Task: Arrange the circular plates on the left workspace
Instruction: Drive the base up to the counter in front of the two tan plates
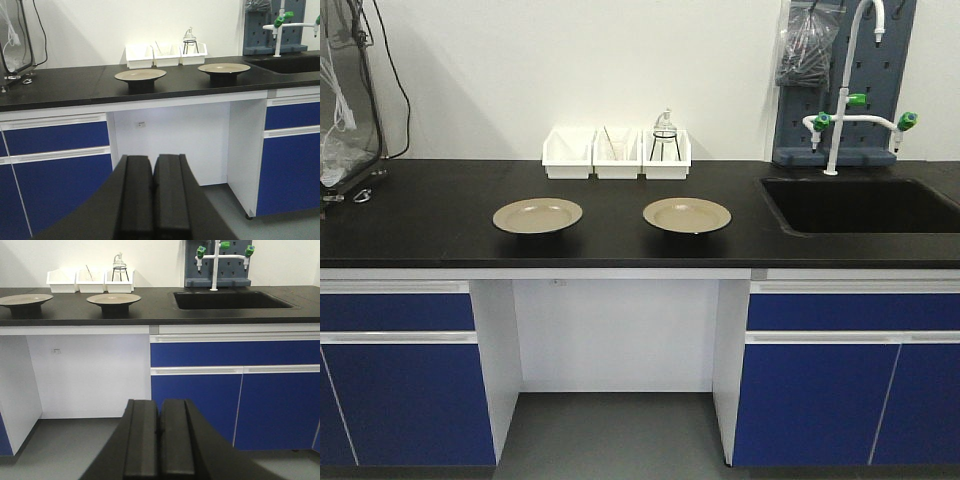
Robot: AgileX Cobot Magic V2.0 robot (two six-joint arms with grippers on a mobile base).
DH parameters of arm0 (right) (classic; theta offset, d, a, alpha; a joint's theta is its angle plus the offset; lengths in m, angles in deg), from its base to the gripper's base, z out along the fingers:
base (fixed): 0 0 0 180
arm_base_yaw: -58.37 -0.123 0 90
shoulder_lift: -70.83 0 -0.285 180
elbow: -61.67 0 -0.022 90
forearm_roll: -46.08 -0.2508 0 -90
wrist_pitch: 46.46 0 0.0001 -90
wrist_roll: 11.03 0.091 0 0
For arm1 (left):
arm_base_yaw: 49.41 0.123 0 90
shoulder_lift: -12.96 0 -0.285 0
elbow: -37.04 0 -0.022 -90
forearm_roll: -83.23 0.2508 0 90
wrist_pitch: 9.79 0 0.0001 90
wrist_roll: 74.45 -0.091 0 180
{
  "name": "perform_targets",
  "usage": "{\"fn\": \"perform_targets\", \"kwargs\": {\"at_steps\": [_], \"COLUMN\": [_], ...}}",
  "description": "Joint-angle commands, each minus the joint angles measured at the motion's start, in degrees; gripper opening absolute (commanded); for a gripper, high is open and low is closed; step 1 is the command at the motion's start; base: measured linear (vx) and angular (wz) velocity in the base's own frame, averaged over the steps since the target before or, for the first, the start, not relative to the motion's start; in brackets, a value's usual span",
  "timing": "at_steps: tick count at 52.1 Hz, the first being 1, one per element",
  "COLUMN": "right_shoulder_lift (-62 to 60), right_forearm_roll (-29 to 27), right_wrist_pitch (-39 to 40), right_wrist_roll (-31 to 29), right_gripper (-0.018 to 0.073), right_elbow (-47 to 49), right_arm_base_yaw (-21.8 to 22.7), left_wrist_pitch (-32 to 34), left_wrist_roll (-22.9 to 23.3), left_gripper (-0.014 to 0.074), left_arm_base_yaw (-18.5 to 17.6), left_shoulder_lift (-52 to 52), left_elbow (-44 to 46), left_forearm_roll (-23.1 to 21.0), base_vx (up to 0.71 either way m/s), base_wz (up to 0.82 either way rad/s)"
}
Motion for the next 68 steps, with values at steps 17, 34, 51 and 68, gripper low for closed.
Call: {"fn": "perform_targets", "kwargs": {"at_steps": [17,34,51,68], "right_shoulder_lift": [-0.79,-0.79,-0.79,-0.79], "right_forearm_roll": [0.67,0.67,0.67,0.67], "right_wrist_pitch": [4.57,4.57,4.57,4.57], "right_wrist_roll": [0.00,0.00,0.00,0.00], "right_gripper": [-0.0002,-0.0002,-0.0002,-0.0002], "right_elbow": [-1.23,-1.23,-1.23,-1.23], "right_arm_base_yaw": [0.16,0.16,0.16,0.16], "left_wrist_pitch": [4.60,4.60,4.60,4.60], "left_wrist_roll": [0.36,0.36,0.36,0.36], "left_gripper": [0.0002,0.0002,0.0002,0.0002], "left_arm_base_yaw": [-0.25,-0.25,-0.25,-0.25], "left_shoulder_lift": [0.87,0.87,0.87,0.87], "left_elbow": [-1.16,-1.16,-1.16,-1.16], "left_forearm_roll": [0.16,0.16,0.16,0.16], "base_vx": [0.30,0.45,0.50,0.47], "base_wz": [0.19,0.14,-0.03,-0.16]}}
